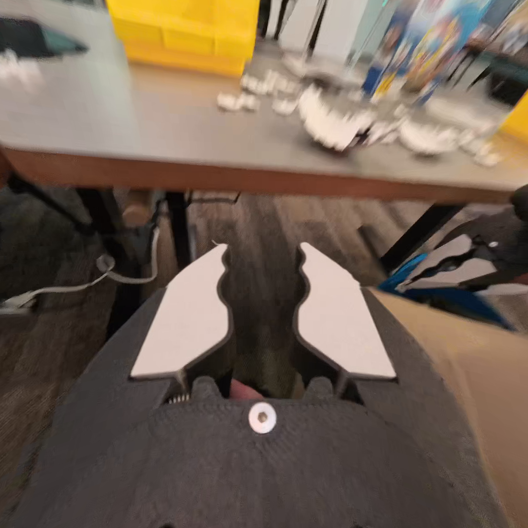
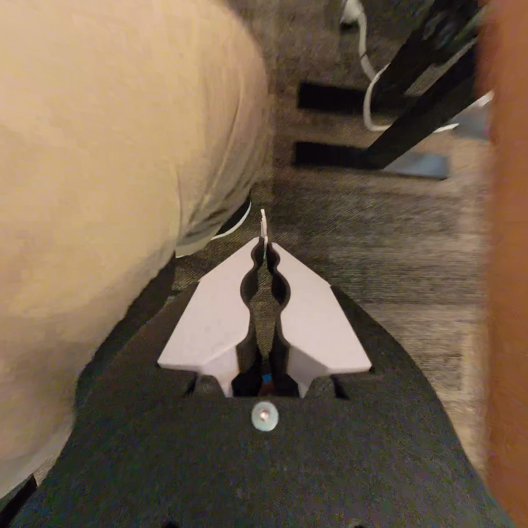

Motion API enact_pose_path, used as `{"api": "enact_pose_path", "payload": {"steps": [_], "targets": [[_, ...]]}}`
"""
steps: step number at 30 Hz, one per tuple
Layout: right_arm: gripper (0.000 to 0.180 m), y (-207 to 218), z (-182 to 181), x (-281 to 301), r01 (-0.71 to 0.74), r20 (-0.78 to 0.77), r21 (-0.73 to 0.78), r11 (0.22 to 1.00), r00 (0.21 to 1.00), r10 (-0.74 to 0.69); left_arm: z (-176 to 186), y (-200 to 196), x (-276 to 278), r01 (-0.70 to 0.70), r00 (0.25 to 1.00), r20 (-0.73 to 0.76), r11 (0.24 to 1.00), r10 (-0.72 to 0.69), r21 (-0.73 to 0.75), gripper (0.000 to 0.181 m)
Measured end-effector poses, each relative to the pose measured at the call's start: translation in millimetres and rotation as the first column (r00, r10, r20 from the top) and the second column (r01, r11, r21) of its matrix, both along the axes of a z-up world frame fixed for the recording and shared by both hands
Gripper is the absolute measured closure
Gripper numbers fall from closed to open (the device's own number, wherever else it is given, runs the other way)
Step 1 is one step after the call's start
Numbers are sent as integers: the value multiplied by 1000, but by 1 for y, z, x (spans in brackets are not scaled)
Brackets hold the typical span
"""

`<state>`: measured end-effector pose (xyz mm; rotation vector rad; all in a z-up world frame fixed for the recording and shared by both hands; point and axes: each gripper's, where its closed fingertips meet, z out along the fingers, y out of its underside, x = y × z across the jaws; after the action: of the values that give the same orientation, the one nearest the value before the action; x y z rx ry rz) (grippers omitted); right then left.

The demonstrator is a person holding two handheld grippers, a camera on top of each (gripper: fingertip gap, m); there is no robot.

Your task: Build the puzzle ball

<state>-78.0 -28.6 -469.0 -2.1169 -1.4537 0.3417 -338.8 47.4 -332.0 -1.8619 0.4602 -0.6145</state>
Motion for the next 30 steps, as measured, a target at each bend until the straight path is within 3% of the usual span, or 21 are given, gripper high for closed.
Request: {"api": "enact_pose_path", "payload": {"steps": [1,6,9,13,16,19,21,24,28,30], "targets": [[180,0,31,3,13,-25,49,999,1000,-11,18,-1,9,28,997,72,1000,-29,13,142],[180,7,164,12,136,-198,245,960,976,-88,88,9,31,54,990,120,989,-70,134,143],[180,32,206,21,227,-308,219,949,939,-154,106,28,54,72,995,51,987,-80,147,113],[180,87,244,19,276,-496,60,959,842,-212,113,72,89,152,987,24,976,-158,156,110],[180,136,257,15,252,-634,-152,956,717,-290,111,114,100,192,979,40,971,-199,145,108],[180,174,252,16,190,-693,-341,921,611,-383,109,148,111,244,961,105,963,-256,115,110],[180,187,247,16,135,-706,-449,883,552,-443,95,164,119,294,953,64,954,-297,63,110],[180,203,240,18,97,-707,-539,837,488,-512,87,176,130,363,930,54,932,-362,2,112],[180,207,244,16,65,-703,-589,806,450,-550,83,184,138,425,901,-55,902,-429,-71,116],[180,205,246,15,59,-702,-603,796,435,-564,80,181,146,482,871,-31,864,-491,-148,116]]}}
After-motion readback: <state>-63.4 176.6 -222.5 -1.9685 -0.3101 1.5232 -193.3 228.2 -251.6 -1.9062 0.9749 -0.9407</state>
